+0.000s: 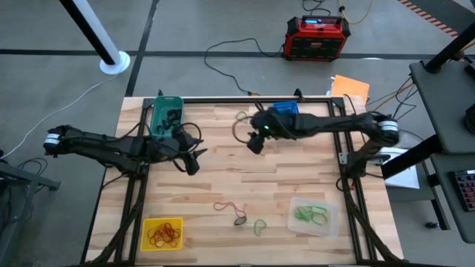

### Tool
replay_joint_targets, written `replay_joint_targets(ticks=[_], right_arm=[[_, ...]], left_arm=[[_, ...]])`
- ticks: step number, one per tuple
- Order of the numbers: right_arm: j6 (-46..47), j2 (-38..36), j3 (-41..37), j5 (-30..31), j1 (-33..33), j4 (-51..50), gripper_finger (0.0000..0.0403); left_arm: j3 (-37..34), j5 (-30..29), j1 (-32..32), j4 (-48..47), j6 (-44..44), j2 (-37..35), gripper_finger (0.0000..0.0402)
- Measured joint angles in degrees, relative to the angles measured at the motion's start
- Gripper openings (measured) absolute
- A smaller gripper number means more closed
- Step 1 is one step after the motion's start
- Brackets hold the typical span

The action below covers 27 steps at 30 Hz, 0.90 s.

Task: Sort rubber bands into baskets
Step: Put the green rubber band into the transparent bin

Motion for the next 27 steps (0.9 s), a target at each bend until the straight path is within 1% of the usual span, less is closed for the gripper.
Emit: replay_joint_targets(ticks=[3, 7, 10, 13, 15, 20, 24, 27], right_arm=[[0.00, 5.45, 5.92, 0.04, -2.06, -4.45, 0.0189], [0.04, 12.72, 13.25, -0.13, -4.76, -8.56, 0.0189], [-0.05, 17.78, 18.14, -3.04, -6.84, -10.83, 0.0189], [-0.53, 21.99, 21.98, -6.78, -8.87, -10.90, 0.0189], [-0.74, 24.70, 24.31, -7.68, -10.01, -10.94, 0.0189], [-0.81, 30.85, 29.84, -8.31, -11.90, -12.19, 0.0189], [-1.04, 34.77, 34.35, -8.32, -12.59, -15.70, 0.0189], [-3.11, 37.46, 37.22, -8.31, -12.80, -17.14, 0.0189]], left_arm=[[-0.09, -2.22, 0.00, 0.21, -0.04, -0.08, 0.0155], [-0.11, -8.36, -0.02, 1.09, -0.71, -0.57, 0.0155], [-0.11, -11.30, -0.02, 1.08, -0.94, -1.07, 0.0155], [-0.11, -11.61, -0.08, 1.10, -1.05, -1.32, 0.0155], [-0.11, -11.61, -0.13, 0.99, -1.06, -1.31, 0.0155], [-0.20, -11.61, -0.13, 0.93, -0.95, -0.88, 0.0155], [-0.22, -11.59, -0.13, 0.69, -0.90, -0.61, 0.0155], [-0.33, -11.59, -0.13, 0.56, -0.84, -0.61, 0.0155]])
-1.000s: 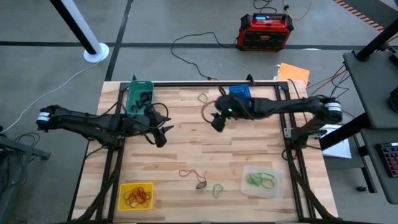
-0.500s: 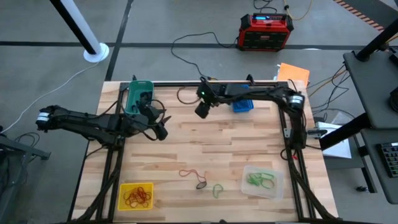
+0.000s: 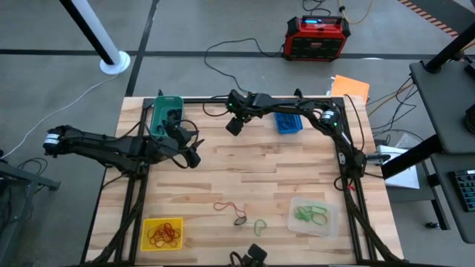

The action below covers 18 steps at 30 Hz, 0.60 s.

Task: Sort rubber bands into baskets
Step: Put the green rubber band into the transparent bin

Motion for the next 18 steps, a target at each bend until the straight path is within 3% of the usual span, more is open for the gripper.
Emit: replay_joint_targets(ticks=[10, 18], right_arm=[[-1.73, 7.63, 6.22, -0.20, -1.51, -4.13, 0.0161], [-4.43, 8.65, 6.11, -2.78, -2.37, -4.94, 0.0065]], left_arm=[[-0.39, 0.02, 0.00, -0.03, 1.00, 0.00, 0.0155], [-0.65, -0.67, 0.00, -0.04, 1.31, 0.00, 0.0155]])
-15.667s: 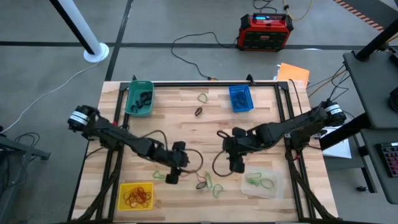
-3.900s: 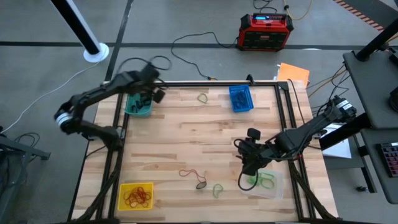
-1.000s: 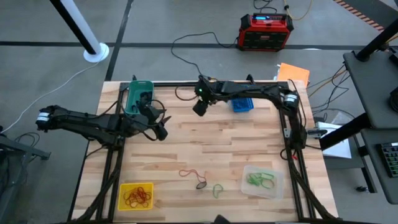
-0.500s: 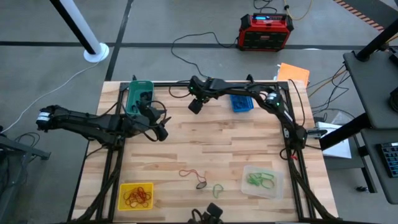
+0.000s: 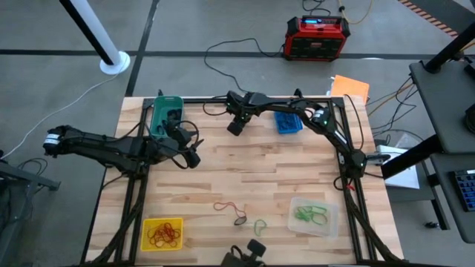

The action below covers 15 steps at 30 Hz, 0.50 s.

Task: Sort rubber bands into baskets
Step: Put the green rubber band into the transparent bin

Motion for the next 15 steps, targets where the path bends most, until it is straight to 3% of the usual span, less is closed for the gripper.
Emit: replay_joint_targets(ticks=[4, 15], right_arm=[[-0.48, -0.78, -0.17, -1.62, -0.23, -0.60, 0.0016], [-3.62, -7.72, -0.29, -3.43, 1.40, -6.43, 0.0009]], left_arm=[[0.00, -0.07, 0.00, 0.20, -0.08, 0.00, 0.0155], [0.00, -0.18, 0.00, 0.53, -0.48, 0.00, 0.0155]])
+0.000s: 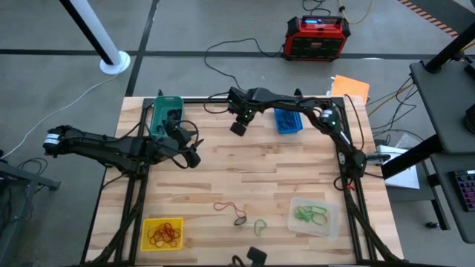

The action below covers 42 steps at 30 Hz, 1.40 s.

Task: Sort rubber bands into baskets
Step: Put the green rubber band into the transparent bin

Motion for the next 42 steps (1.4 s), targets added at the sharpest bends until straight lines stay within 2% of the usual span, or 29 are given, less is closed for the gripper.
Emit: replay_joint_targets(ticks=[6, 13, 18, 24, 28, 32, 37, 42], right_arm=[[-2.22, -7.86, -1.59, 0.07, 3.60, -3.92, 0.0009], [1.69, -13.92, -9.28, 4.01, 4.13, 5.39, 0.0009], [6.11, -13.42, -15.33, 6.40, 1.21, 12.57, 0.0009], [12.62, -8.39, -17.57, 6.02, -3.05, 15.40, 0.0015], [14.11, -5.44, -16.30, 5.87, -4.17, 15.99, 0.0045], [14.17, -2.96, -14.24, 5.60, -4.39, 15.87, 0.0092], [14.23, -1.64, -13.13, 0.95, -4.66, 15.98, 0.0144], [14.18, -0.03, -13.06, 0.00, -4.64, 15.58, 0.0156]], left_arm=[[0.00, 0.00, 0.00, 0.00, 0.00, 0.00, 0.0155], [0.00, 0.00, 0.00, 0.11, -0.02, 0.00, 0.0155], [0.00, 0.02, 0.00, -0.07, -0.03, 0.05, 0.0155], [0.00, 0.04, 0.00, 0.11, -0.04, 1.96, 0.0155], [0.00, 0.04, 0.00, 0.22, -0.04, 4.19, 0.0155], [0.00, 0.00, 0.00, 0.67, -0.04, 5.80, 0.0155], [0.00, -0.02, 0.00, 0.68, 0.04, 6.50, 0.0155], [0.00, -0.08, 0.00, 0.72, 0.19, 6.51, 0.0155]])
